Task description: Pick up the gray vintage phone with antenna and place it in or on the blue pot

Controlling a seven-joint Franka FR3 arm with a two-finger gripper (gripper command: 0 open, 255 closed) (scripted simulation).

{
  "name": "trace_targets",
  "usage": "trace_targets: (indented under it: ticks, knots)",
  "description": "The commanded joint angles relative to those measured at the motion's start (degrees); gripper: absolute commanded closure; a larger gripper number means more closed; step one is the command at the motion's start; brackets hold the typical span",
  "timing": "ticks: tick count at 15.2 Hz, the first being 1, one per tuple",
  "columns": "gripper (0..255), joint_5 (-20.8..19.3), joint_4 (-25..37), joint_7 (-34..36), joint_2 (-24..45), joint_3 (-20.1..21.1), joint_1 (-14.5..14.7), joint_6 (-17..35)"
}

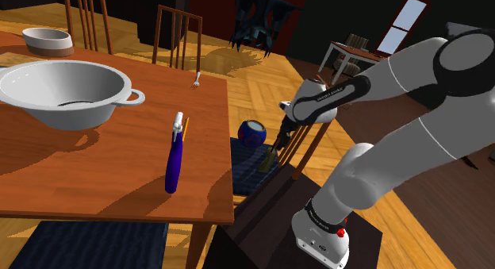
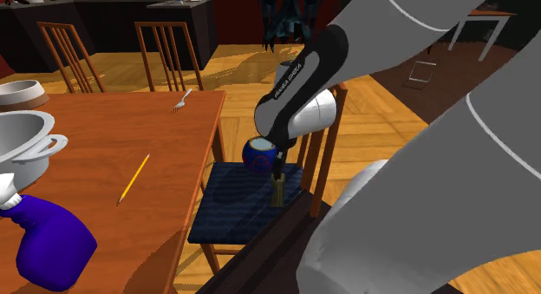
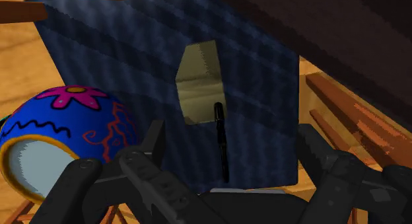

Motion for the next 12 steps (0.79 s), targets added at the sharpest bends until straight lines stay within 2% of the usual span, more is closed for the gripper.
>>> trace_targets:
  ticks: [1, 2, 3, 4, 6, 8, 9, 10, 11, 12]
  knots:
    - [0, 5.68, 0.69, -8.45, 7.46, -7.25, 4.76, 6.81]
    - [0, 11.62, 1.57, -14.64, 11.17, -11.28, 9.45, 9.41]
    - [0, 12.36, 1.66, -15.36, 11.55, -11.73, 10.0, 9.65]
    - [0, 15.22, 1.66, -17.36, 13.05, -12.87, 11.86, 10.84]
    - [0, 23.26, 1.83, -22.99, 16.39, -15.51, 16.57, 12.99]
    - [0, 36.44, 2.49, -32.32, 20.65, -17.08, 21.48, 14.36]
    - [0, 44.47, 3.15, -38.05, 23.13, -16.12, 22.47, 14.49]
    - [0, 55.61, 4.44, -46.09, 26.81, -13.34, 22.23, 14.19]
    - [0, 54.17, 4.29, -45.06, 26.35, -10.86, 19.45, 14.52]
    - [0, 54.13, 4.29, -45.03, 26.34, -10.76, 19.35, 14.53]
